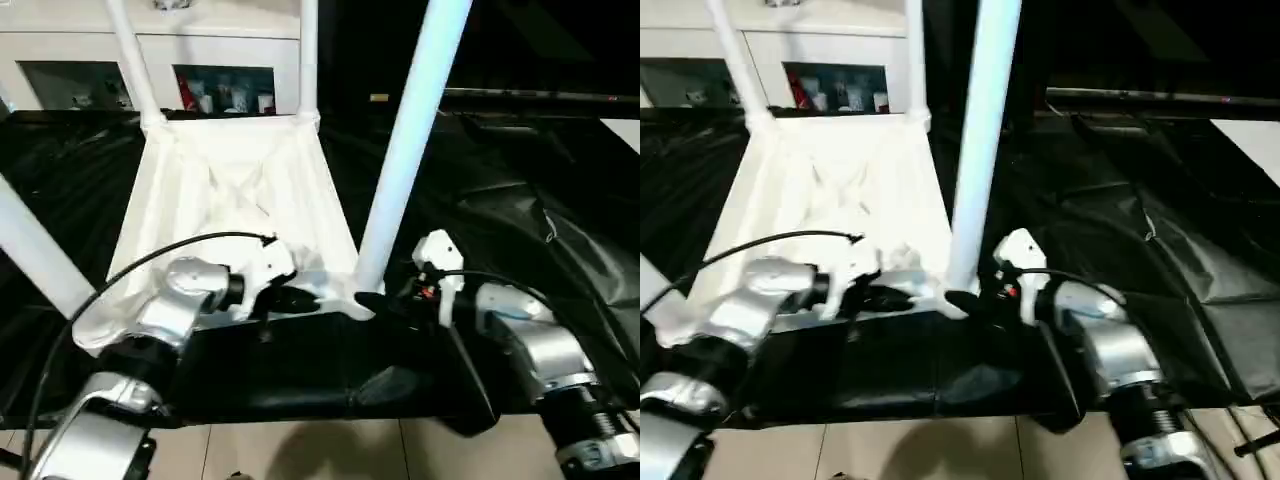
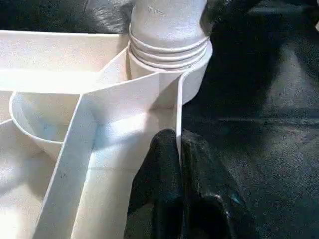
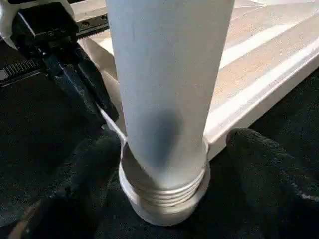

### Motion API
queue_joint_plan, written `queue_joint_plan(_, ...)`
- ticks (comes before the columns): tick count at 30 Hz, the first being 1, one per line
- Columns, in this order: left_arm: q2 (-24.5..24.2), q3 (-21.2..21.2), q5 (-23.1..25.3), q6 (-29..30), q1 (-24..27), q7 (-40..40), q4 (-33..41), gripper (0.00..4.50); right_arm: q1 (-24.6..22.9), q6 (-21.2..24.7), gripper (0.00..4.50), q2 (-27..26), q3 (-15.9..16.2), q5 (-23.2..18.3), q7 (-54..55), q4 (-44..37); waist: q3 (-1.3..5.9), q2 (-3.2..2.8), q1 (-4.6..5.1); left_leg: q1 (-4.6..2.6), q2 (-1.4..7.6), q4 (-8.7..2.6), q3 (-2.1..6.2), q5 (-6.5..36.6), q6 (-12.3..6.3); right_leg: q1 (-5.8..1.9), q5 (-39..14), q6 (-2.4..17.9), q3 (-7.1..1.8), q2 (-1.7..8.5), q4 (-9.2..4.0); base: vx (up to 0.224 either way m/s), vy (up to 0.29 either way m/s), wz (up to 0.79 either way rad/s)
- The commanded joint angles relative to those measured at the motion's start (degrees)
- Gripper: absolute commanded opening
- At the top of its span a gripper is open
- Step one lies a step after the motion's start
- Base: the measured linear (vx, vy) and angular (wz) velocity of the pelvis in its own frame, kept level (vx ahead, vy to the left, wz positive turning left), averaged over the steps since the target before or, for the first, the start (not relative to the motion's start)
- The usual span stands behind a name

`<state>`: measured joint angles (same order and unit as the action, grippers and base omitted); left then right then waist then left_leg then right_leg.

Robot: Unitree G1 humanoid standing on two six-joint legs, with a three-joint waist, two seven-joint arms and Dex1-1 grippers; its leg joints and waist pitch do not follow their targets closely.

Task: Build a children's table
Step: Rotate leg to tighten

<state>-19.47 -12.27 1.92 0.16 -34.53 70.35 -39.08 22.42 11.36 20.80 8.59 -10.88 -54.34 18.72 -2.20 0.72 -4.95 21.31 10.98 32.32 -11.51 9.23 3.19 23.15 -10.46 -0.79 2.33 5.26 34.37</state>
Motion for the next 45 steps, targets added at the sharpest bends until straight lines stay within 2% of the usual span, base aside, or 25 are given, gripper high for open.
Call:
queue_joint_plan(1,0.64,1.02,-2.94,0.0,0.87,0.47,0.25,0.0,0.37,0.35,3.34,-0.04,-0.02,0.12,-0.3,0.12,3.1,0.89,-0.17,-0.68,2.08,-3.23,0.79,13.49,-2.79,-2.3,-11.71,12.2,-1.79,2.76,-3.94,0.0,0.0,0.0)
queue_joint_plan(2,0.66,1.07,-3.0,0.02,0.87,0.4,0.26,0.0,0.57,0.34,3.34,-0.4,-0.17,0.1,-0.24,0.52,3.07,0.86,-0.14,-0.72,2.1,-3.25,0.79,13.83,-2.67,-2.26,-12.33,12.13,-1.81,2.77,-4.0,0.0,0.0,0.0)
queue_joint_plan(3,0.68,1.08,-3.03,0.05,0.88,0.39,0.34,0.0,0.66,0.3,3.09,-0.55,-0.14,0.11,-0.28,0.65,3.08,0.87,-0.1,-0.71,2.11,-3.29,0.83,14.1,-2.5,-2.27,-12.89,12.01,-1.8,2.78,-4.01,0.0,0.0,0.0)
queue_joint_plan(5,0.72,1.0,-3.23,0.31,1.0,0.63,0.79,0.0,0.77,0.29,3.02,-0.8,0.25,-0.14,-0.62,0.71,3.04,0.87,-0.1,-0.76,2.13,-3.32,0.82,14.48,-2.3,-2.2,-13.31,11.88,-1.82,2.76,-4.09,0.0,0.0,0.0)
queue_joint_plan(15,0.95,0.68,-3.32,0.72,1.29,1.17,1.71,0.0,0.72,0.35,2.11,-1.78,0.87,-0.8,-1.25,0.28,3.13,0.79,-0.17,-0.79,2.13,-3.26,0.82,13.72,-2.32,-2.33,-11.43,12.4,-1.81,2.73,-3.85,0.0,0.0,0.0)
queue_joint_plan(21,1.06,0.47,-3.06,1.29,1.72,1.06,2.35,0.0,-0.08,0.3,1.99,-1.98,0.71,-1.02,-1.09,0.35,3.17,0.89,-0.16,-0.72,2.09,-3.16,0.78,13.05,-2.57,-2.43,-10.56,12.54,-1.82,2.74,-3.73,0.0,0.0,0.0)
queue_joint_plan(23,1.64,0.52,-2.11,1.28,1.47,-1.35,1.37,0.0,-0.7,0.15,1.98,-3.16,-0.19,-1.12,1.2,1.09,3.15,0.86,-0.12,-0.71,2.1,-3.17,0.78,13.06,-2.64,-2.34,-10.75,12.5,-1.83,2.75,-3.75,0.0,0.0,0.0)
queue_joint_plan(27,2.75,0.69,-1.03,0.9,0.81,-4.76,-0.12,0.0,-1.09,-0.32,1.98,-4.83,-1.28,-0.76,4.77,2.61,2.91,1.04,0.21,-0.77,2.01,-3.38,0.9,15.17,-1.67,-2.21,-15.08,11.51,-1.79,2.81,-4.27,0.0,0.0,0.0)
queue_joint_plan(28,3.66,0.78,-0.6,0.84,0.3,-6.6,-1.05,0.0,-1.33,-0.61,1.98,-5.89,-1.52,-0.17,7.05,3.39,2.89,1.12,0.28,-0.73,1.97,-3.45,0.99,15.83,-1.34,-2.27,-17.07,10.77,-1.81,2.87,-4.43,0.0,0.0,0.0)
queue_joint_plan(31,7.35,0.41,1.44,1.31,-1.64,-13.64,-3.8,0.0,-1.75,-0.95,1.98,-9.9,-2.0,2.75,16.61,5.44,2.73,1.0,0.44,-1.03,1.98,-3.6,0.99,17.24,-0.4,-1.74,-19.56,9.69,-1.93,2.82,-4.85,0.0,0.0,0.0)
queue_joint_plan(33,10.96,-0.34,3.12,2.42,-3.42,-19.63,-6.0,0.0,-0.75,0.0,1.98,-14.76,-4.37,3.29,26.01,7.12,2.81,0.95,0.56,-0.99,1.9,-3.7,1.11,17.22,0.42,-1.83,-19.98,9.21,-1.92,2.8,-4.85,0.0,0.0,0.0)
queue_joint_plan(34,11.71,-0.5,3.41,2.66,-3.75,-20.75,-6.41,0.0,-0.44,0.07,1.97,-15.72,-4.82,3.35,27.78,7.51,2.7,0.89,0.66,-1.29,1.87,-3.73,1.09,18.69,0.76,-1.42,-21.33,9.1,-1.97,2.8,-5.1,0.0,0.0,0.0)
queue_joint_plan(35,12.42,-0.61,3.66,2.76,-4.04,-21.84,-6.8,0.0,-0.04,-0.06,1.97,-16.59,-5.18,3.41,29.35,7.96,2.78,0.88,0.79,-1.17,1.8,-3.85,1.29,19.14,0.96,-1.72,-22.67,8.63,-1.84,2.86,-5.18,0.0,0.0,0.0)
queue_joint_plan(36,13.4,-0.91,4.13,2.92,-4.41,-23.31,-7.25,0.0,0.79,-0.3,1.97,-17.95,-5.79,3.34,31.38,8.84,2.84,0.9,0.79,-1.14,1.87,-3.86,1.35,19.14,0.81,-1.77,-22.33,8.37,-1.83,2.91,-5.2,0.0,0.0,0.0)
queue_joint_plan(37,13.85,-1.07,4.29,3.12,-4.55,-23.77,-7.35,0.0,1.24,-0.45,1.97,-18.55,-6.04,3.36,32.34,9.28,2.81,0.41,0.83,-1.19,1.87,-3.86,1.33,19.29,0.77,-1.63,-21.8,8.45,-1.93,2.85,-5.21,0.0,0.0,0.0)
queue_joint_plan(38,14.3,-1.24,4.43,3.33,-4.69,-24.21,-7.46,0.0,1.72,-0.64,1.96,-19.15,-6.26,3.37,33.38,9.76,2.85,0.68,0.97,-1.08,1.78,-3.83,1.28,19.24,0.6,-1.68,-20.76,8.48,-1.91,2.74,-5.22,0.0,0.0,0.0)
queue_joint_plan(40,15.46,-1.72,5.46,3.34,-5.17,-26.04,-8.02,0.0,4.23,-1.45,1.96,-20.95,-6.55,4.52,37.89,11.67,2.95,0.42,1.12,-1.01,1.76,-3.85,1.31,18.62,0.57,-1.73,-19.02,8.9,-1.9,2.71,-5.05,0.0,0.0,0.0)
queue_joint_plan(43,15.72,-1.64,6.04,2.4,-5.49,-26.33,-8.73,0.0,5.13,-2.06,1.96,-21.89,-6.79,5.21,38.54,12.37,3.05,0.58,1.42,-0.77,1.65,-3.71,1.21,17.63,0.0,-1.98,-16.38,9.52,-1.89,2.63,-4.82,0.0,0.0,0.0)
queue_joint_plan(45,15.46,-1.34,5.76,2.15,-5.58,-25.69,-8.8,0.0,4.98,-2.7,1.96,-21.98,-6.38,5.07,36.71,11.91,3.14,0.83,1.25,-0.77,1.64,-3.53,1.06,16.26,-0.88,-2.16,-14.21,9.86,-1.91,2.63,-4.65,0.0,0.0,0.0)
